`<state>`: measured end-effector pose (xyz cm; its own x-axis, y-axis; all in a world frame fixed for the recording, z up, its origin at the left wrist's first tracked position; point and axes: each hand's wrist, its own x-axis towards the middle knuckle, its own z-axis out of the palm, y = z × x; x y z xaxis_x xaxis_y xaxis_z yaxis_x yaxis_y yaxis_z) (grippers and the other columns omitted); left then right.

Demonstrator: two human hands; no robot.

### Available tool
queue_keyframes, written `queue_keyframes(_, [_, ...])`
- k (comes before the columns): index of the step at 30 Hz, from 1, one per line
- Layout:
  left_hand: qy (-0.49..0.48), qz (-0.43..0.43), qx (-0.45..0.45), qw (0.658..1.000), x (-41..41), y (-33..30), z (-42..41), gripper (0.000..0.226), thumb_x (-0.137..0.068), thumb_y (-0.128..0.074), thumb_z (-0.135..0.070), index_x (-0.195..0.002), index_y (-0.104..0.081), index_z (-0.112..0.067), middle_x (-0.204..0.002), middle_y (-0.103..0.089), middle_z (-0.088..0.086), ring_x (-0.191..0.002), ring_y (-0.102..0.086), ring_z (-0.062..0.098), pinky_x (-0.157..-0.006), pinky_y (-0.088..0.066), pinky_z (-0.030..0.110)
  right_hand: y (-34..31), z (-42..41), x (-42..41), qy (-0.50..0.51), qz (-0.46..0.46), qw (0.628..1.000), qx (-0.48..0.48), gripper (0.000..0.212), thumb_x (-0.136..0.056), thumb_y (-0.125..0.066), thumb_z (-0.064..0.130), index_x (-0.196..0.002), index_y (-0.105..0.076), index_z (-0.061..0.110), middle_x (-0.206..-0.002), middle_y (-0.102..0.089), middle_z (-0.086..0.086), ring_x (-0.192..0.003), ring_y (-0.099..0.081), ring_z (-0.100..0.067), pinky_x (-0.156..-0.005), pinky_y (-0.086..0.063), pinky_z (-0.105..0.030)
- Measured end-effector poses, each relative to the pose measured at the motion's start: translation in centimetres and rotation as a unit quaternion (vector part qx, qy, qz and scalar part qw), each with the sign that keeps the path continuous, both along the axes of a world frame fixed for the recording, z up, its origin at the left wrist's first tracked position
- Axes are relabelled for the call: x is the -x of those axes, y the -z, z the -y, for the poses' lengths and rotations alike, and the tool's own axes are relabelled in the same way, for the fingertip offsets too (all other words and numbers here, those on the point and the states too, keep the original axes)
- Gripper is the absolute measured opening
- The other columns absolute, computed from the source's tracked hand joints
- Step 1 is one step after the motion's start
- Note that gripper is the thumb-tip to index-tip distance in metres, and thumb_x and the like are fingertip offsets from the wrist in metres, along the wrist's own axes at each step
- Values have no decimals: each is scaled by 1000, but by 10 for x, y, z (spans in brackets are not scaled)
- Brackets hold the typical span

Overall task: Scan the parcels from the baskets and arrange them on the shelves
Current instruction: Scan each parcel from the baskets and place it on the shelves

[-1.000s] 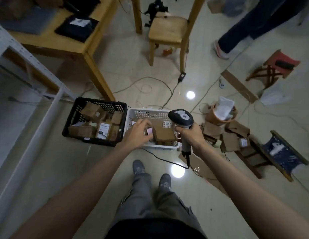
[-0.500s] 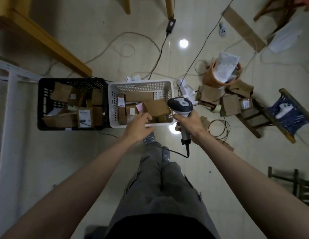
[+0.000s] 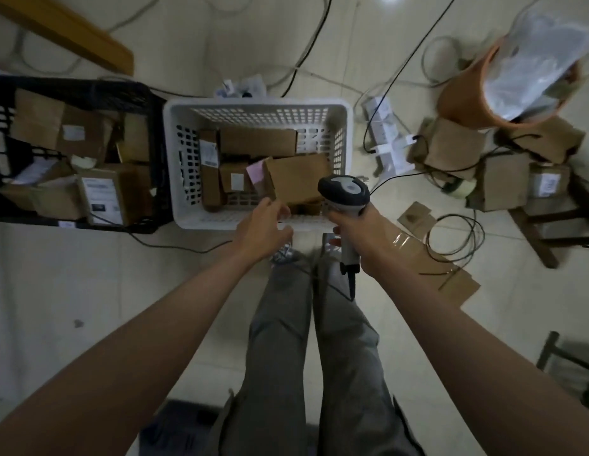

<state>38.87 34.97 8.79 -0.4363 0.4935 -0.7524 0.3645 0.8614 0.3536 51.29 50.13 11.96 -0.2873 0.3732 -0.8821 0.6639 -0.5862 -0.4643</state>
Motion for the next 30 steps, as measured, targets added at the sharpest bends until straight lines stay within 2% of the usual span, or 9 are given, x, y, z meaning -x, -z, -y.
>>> queue_keyframes(3, [13, -19, 42, 999, 5, 68, -7, 44, -87, -72, -30, -125, -56, -16, -130, -48, 7, -115, -53, 28, -89, -51, 46, 62, -2, 3, -3, -1, 1000, -2, 39, -85, -75, 9, -120, -59, 20, -104, -67, -8, -79, -64, -19, -55, -55, -23])
queue_keyframes(6, [48, -42, 59, 996, 15, 126, -17, 68, -81, -81, -34, -137, -49, -12, -142, -40, 14, -126, -44, 33, -93, -49, 42, 114, -2, 2, 6, -8, 1000, -3, 35, -86, -73, 9, -107, -58, 32, -104, -67, -6, -84, -66, -19, -56, -55, -20])
queue_keyframes(9, [103, -80, 81, 988, 27, 174, -30, 95, -71, -88, -41, -147, -39, -13, -156, -26, 19, -136, -35, 39, -97, -46, 47, 156, 2, 0, 12, 0, 1000, 2, 28, -88, -72, 17, -115, -64, 20, -99, -69, -8, -82, -67, -21, -56, -56, -23])
queue_keyframes(13, [174, -104, 125, 971, 42, 223, -38, 122, -63, -90, -54, -156, -23, -15, -164, -4, 24, -150, -9, 44, -119, -18, 55, 195, 9, -5, 45, 21, 999, 18, 34, -88, -73, 18, -119, -65, 10, -94, -70, -7, -74, -65, -16, -57, -57, -25])
queue_keyframes(16, [180, -90, 161, 966, 50, 247, -39, 133, -59, -91, -58, -159, -11, -22, -164, 5, 25, -151, -1, 47, -120, -8, 59, 210, 13, -8, 52, 17, 998, 24, 38, -87, -74, 21, -123, -64, 13, -100, -71, -7, -79, -68, -16, -59, -57, -25])
queue_keyframes(20, [183, -113, 164, 963, 43, 261, -37, 137, -58, -92, -57, -159, -6, -22, -162, -1, 29, -147, -12, 48, -116, -21, 58, 217, 18, -9, 54, 11, 998, 32, 42, -87, -73, 11, -128, -61, 12, -109, -69, -11, -85, -66, -19, -64, -59, -28])
queue_keyframes(23, [180, -133, 149, 963, 39, 263, -31, 136, -57, -91, -59, -159, -8, -21, -159, -7, 32, -146, -15, 49, -117, -19, 58, 216, 21, -6, 67, 12, 997, 34, 40, -89, -71, 8, -127, -61, 11, -106, -68, -10, -83, -65, -18, -64, -60, -29])
queue_keyframes(27, [124, -113, 140, 976, 38, 253, -19, 133, -58, -85, -68, -158, -11, -22, -158, -7, 35, -148, -7, 52, -121, -8, 60, 206, 21, -3, 65, 16, 997, 26, 42, -89, -70, 6, -130, -59, 9, -113, -68, -16, -84, -65, -19, -66, -62, -31])
queue_keyframes(30, [61, -91, 136, 985, 31, 230, -7, 128, -58, -84, -69, -157, -16, -21, -151, -18, 31, -140, -20, 49, -118, -20, 54, 190, 19, -1, 68, 24, 997, 15, 42, -90, -68, 4, -130, -58, 7, -115, -68, -18, -80, -65, -18, -66, -63, -31])
